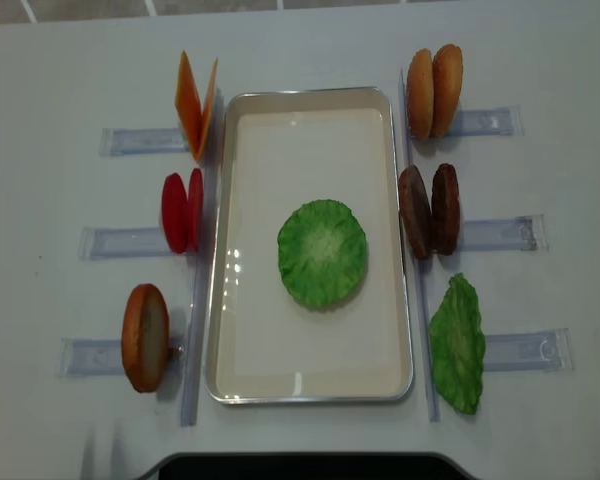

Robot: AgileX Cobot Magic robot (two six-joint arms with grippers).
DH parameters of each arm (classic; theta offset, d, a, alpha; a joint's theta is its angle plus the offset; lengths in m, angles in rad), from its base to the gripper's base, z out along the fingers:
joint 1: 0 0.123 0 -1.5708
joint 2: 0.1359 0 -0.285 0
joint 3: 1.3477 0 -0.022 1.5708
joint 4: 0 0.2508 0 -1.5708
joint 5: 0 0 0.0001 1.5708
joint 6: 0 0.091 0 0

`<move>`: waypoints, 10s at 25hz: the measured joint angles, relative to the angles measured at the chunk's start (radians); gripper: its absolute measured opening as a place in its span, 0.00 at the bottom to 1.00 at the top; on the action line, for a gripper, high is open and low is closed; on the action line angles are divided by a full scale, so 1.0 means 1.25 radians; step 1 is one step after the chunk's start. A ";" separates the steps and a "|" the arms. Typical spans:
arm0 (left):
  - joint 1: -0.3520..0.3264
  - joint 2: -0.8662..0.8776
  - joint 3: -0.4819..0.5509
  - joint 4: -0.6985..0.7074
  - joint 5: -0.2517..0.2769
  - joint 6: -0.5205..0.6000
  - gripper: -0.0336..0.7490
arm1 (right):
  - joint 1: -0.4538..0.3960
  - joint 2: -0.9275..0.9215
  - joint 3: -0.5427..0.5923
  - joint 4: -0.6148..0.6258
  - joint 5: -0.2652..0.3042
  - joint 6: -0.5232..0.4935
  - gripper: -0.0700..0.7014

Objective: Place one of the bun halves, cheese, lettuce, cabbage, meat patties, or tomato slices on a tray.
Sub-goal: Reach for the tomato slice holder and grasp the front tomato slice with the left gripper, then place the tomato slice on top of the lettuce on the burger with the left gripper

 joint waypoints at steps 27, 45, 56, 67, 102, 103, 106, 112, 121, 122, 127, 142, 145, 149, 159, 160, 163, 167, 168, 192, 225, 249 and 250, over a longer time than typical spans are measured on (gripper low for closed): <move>0.000 0.000 0.000 0.000 0.000 0.000 0.40 | 0.000 0.000 0.000 0.000 0.000 0.000 0.79; 0.000 0.000 0.000 -0.001 0.001 0.000 0.40 | 0.000 0.000 0.000 0.000 0.000 0.000 0.79; 0.000 0.309 -0.030 -0.011 0.057 -0.027 0.66 | 0.000 0.000 0.000 0.000 0.000 0.000 0.79; 0.000 0.566 -0.034 -0.018 0.050 -0.035 0.67 | 0.000 0.000 0.000 0.000 0.000 0.000 0.79; -0.325 1.267 -0.645 -0.042 -0.045 -0.304 0.65 | 0.000 0.000 0.000 0.000 0.000 0.000 0.79; -0.340 1.267 -0.645 -0.037 -0.051 -0.320 0.65 | 0.000 0.000 0.000 0.000 0.000 0.000 0.79; -0.373 1.277 -0.646 -0.025 -0.060 -0.356 0.65 | 0.000 0.000 0.000 0.000 0.000 0.000 0.79; -0.406 1.328 -0.652 -0.017 -0.064 -0.395 0.65 | 0.000 0.000 0.000 0.000 0.000 0.000 0.79; -0.411 1.391 -0.655 -0.016 -0.090 -0.407 0.65 | 0.000 0.000 0.000 0.000 0.000 0.000 0.79; -0.411 1.397 -0.655 -0.016 -0.092 -0.407 0.64 | 0.000 0.000 0.000 0.000 0.000 0.000 0.79; -0.411 1.431 -0.655 -0.014 -0.105 -0.408 0.64 | 0.000 0.000 0.000 0.000 0.000 0.000 0.79; -0.411 1.461 -0.655 -0.015 -0.128 -0.401 0.42 | 0.000 0.000 0.000 0.000 0.000 0.000 0.79; -0.411 1.461 -0.655 -0.016 -0.128 -0.393 0.21 | 0.000 0.000 0.000 0.000 0.000 0.000 0.79; -0.411 1.461 -0.656 -0.024 -0.125 -0.363 0.11 | 0.000 0.000 0.000 0.000 0.000 0.000 0.79; -0.411 1.463 -0.659 -0.048 -0.106 -0.318 0.10 | 0.000 0.000 0.000 0.000 0.000 0.000 0.79; -0.411 1.462 -0.659 -0.051 -0.106 -0.316 0.10 | 0.000 0.000 0.000 0.000 0.000 0.000 0.79; -0.411 1.453 -0.671 -0.063 -0.088 -0.313 0.10 | 0.000 0.000 0.000 0.000 0.000 0.000 0.79; -0.411 1.429 -0.730 -0.075 -0.040 -0.313 0.10 | 0.000 0.000 0.000 0.000 0.000 0.000 0.79; -0.411 1.424 -0.743 -0.084 -0.030 -0.311 0.10 | 0.000 0.000 0.000 0.000 0.000 0.000 0.79; -0.458 1.473 -0.788 -0.542 -0.162 0.017 0.10 | 0.000 0.000 0.000 0.000 0.000 0.000 0.79; -0.539 1.390 -0.554 -0.591 -0.341 0.049 0.10 | 0.000 0.000 0.000 0.000 0.000 0.000 0.79; -0.539 1.430 -0.553 -0.618 -0.341 0.099 0.10 | 0.000 0.000 0.000 0.000 0.000 0.000 0.79; -0.539 1.430 -0.553 -0.618 -0.342 0.099 0.10 | 0.000 0.000 0.000 0.000 0.000 0.000 0.79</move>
